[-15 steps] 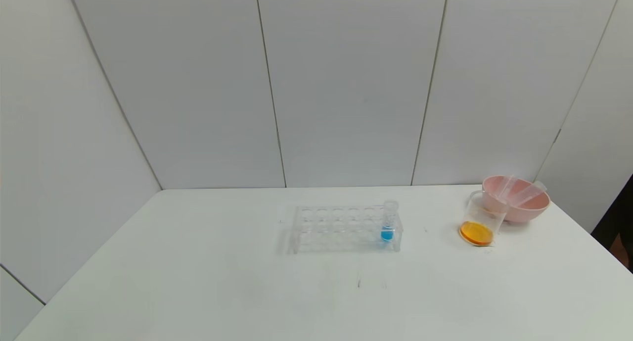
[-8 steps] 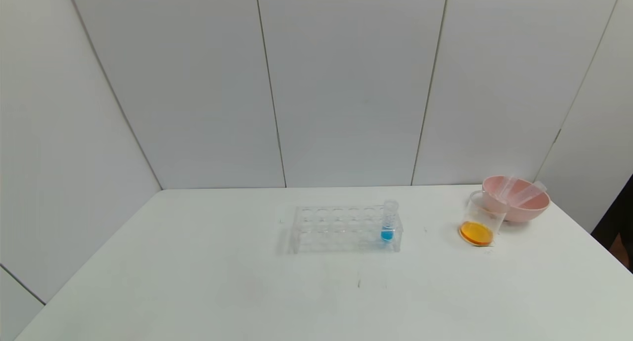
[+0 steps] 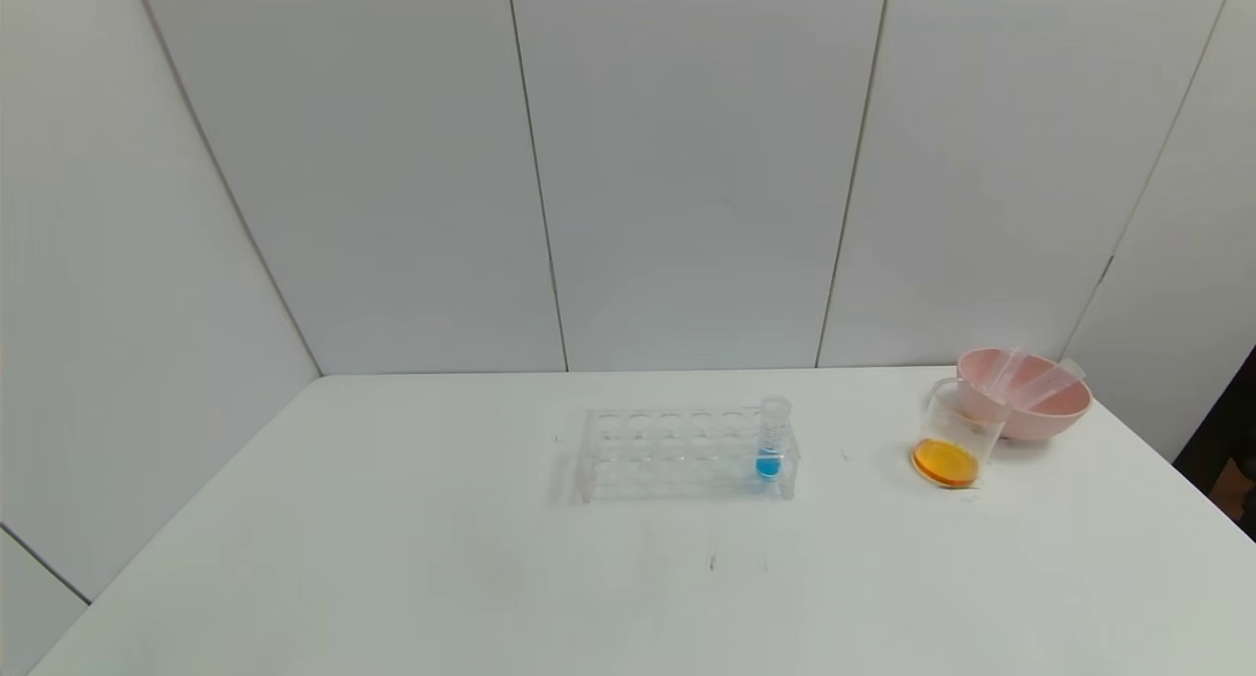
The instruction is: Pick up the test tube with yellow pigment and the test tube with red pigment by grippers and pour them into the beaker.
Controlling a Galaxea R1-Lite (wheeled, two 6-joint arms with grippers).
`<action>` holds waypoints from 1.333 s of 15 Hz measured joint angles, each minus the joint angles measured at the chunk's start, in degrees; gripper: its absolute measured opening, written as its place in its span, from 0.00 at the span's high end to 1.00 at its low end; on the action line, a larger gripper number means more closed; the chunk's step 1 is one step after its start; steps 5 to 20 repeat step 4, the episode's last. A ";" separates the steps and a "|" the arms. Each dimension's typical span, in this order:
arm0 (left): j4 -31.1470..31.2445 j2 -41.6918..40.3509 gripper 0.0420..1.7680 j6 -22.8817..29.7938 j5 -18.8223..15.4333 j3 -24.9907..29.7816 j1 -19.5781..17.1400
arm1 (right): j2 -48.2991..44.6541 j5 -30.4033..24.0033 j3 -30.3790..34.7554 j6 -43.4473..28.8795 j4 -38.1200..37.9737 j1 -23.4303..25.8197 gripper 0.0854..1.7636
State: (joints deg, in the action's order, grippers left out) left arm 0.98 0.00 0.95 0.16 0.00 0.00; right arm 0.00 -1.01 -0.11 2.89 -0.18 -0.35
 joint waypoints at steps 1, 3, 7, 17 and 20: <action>0.00 0.00 0.03 0.02 0.00 0.00 0.00 | 0.00 -0.05 0.00 -0.02 -0.02 -0.05 0.03; 0.00 0.00 0.03 0.00 0.00 0.00 0.00 | 0.00 0.06 0.00 0.06 -0.11 -0.05 0.03; 0.00 0.00 0.03 -0.02 0.00 0.00 0.00 | 0.00 0.06 0.01 0.12 -0.22 -0.06 0.03; 0.00 0.00 0.03 -0.02 0.00 0.00 0.00 | 0.00 0.06 0.01 0.12 -0.22 -0.06 0.03; 0.00 0.00 0.03 -0.02 0.00 0.00 0.00 | 0.00 0.06 0.01 0.12 -0.22 -0.06 0.03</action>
